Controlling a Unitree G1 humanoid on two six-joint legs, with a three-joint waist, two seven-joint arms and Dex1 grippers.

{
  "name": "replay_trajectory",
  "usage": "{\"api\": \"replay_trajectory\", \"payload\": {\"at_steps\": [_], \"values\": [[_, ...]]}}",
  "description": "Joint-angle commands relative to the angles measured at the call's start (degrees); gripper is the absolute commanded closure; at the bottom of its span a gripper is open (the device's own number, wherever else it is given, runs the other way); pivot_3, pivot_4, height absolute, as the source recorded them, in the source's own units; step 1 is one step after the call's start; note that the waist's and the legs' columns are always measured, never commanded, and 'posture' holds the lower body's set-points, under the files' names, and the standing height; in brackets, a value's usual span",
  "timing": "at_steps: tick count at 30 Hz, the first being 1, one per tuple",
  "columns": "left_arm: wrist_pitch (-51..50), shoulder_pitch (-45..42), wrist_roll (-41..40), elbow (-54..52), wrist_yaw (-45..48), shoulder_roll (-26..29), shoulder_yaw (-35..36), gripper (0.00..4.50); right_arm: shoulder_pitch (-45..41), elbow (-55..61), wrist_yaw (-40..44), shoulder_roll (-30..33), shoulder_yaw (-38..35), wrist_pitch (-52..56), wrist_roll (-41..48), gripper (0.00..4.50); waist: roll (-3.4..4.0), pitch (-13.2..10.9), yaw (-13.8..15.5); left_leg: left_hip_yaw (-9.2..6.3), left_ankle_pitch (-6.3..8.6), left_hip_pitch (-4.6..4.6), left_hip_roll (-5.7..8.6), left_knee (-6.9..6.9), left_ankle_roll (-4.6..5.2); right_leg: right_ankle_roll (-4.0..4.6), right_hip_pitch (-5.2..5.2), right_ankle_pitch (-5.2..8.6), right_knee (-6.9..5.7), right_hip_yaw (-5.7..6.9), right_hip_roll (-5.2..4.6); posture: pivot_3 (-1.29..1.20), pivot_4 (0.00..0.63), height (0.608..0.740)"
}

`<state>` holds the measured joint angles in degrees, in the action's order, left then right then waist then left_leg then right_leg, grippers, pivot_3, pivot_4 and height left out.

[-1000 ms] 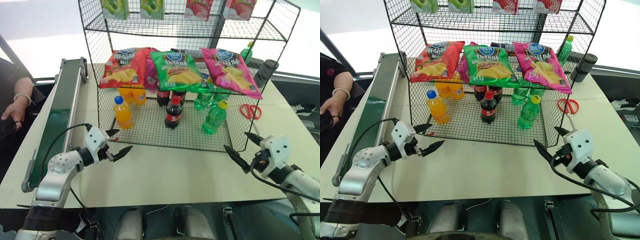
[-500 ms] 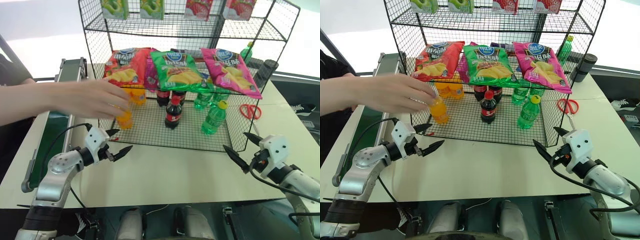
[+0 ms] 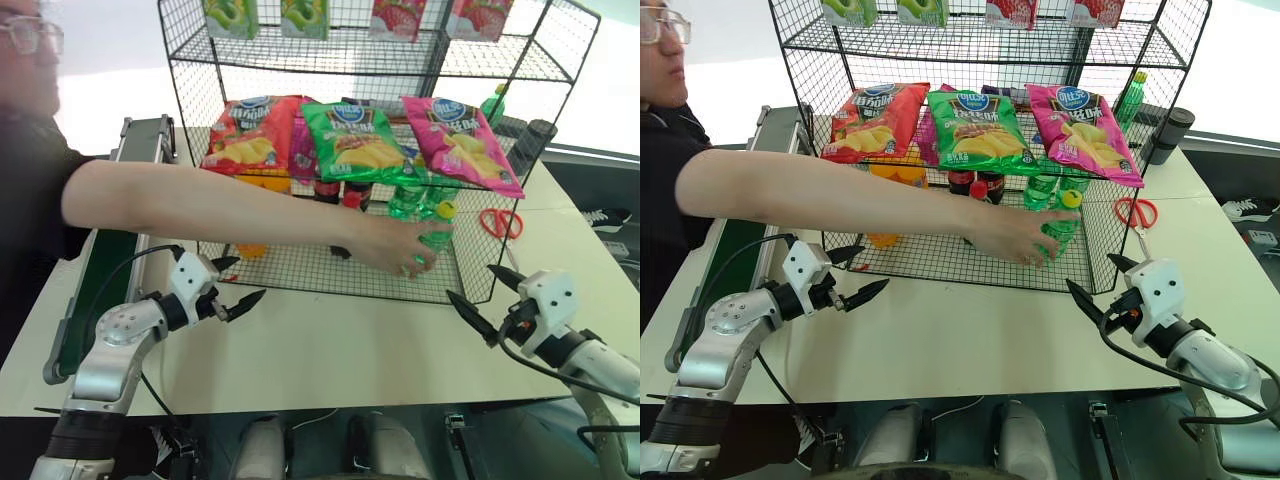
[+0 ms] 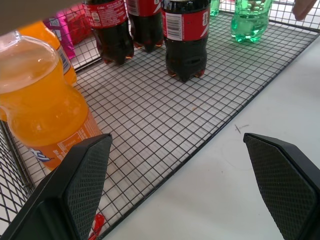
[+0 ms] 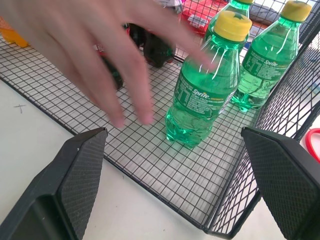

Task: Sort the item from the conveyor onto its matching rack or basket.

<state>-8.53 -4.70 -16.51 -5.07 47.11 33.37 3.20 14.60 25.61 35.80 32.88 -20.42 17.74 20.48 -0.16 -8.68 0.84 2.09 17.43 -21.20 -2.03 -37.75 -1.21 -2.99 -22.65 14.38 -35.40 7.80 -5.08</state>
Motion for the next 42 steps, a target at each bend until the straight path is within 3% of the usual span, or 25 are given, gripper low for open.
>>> {"api": "replay_trajectory", "payload": {"at_steps": [1,24,42], "values": [[0.37,-0.31,-0.59,-1.27,-0.18,0.10,1.00,0.00,-0.39,0.79,-0.09,0.21,-0.34,-1.30,-0.03,0.05,0.00,0.00,0.00,0.00,0.00,0.00,0.00,0.00,0.00,0.00,0.00,0.00,0.00,0.00,0.00,0.00,0.150,0.735],[-0.92,1.30,-1.86,-3.40,-1.29,-0.11,1.78,0.00,-1.78,1.32,-0.33,0.74,0.17,-0.35,0.06,0.05,0.00,0.00,-0.02,0.00,0.00,-0.01,-0.01,-0.02,0.00,0.00,0.00,0.00,-0.01,-0.01,0.00,0.00,0.150,0.735],[-6.60,7.29,-6.78,-9.67,-6.43,-1.22,8.46,0.00,-5.21,1.56,-0.23,0.37,3.69,0.55,-0.12,0.05,-0.01,0.00,-0.04,-0.01,0.00,-0.03,-0.04,-0.05,0.00,0.00,-0.01,0.00,-0.01,-0.03,-0.01,0.00,0.150,0.735]]}}
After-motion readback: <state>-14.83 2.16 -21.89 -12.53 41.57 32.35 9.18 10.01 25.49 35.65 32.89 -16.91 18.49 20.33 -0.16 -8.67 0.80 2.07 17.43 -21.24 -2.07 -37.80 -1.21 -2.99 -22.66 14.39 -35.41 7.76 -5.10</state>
